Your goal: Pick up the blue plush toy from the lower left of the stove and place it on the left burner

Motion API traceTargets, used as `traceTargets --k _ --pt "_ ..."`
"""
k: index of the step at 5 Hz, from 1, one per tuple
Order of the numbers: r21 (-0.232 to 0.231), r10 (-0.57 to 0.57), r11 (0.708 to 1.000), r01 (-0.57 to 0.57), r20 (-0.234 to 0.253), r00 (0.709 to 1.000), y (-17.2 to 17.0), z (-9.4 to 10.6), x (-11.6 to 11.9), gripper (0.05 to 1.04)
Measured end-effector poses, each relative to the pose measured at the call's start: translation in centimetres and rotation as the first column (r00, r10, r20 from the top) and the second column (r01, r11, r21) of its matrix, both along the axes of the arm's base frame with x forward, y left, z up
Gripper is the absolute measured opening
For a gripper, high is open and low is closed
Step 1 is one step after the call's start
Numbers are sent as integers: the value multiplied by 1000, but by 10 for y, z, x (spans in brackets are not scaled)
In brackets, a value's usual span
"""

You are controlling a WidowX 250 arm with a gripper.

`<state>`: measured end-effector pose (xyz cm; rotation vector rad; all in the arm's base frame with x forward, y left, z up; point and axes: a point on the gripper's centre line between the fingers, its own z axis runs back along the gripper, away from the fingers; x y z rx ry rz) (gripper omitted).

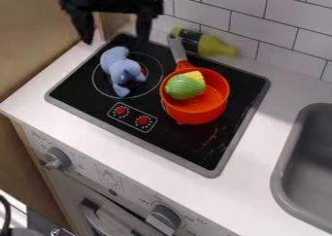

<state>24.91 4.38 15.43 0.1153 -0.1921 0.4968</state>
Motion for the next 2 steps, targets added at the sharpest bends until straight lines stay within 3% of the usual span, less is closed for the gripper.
traceTargets --k 2 --pt "-9 11 1000 -11 5 1000 -20 1 -4 999"
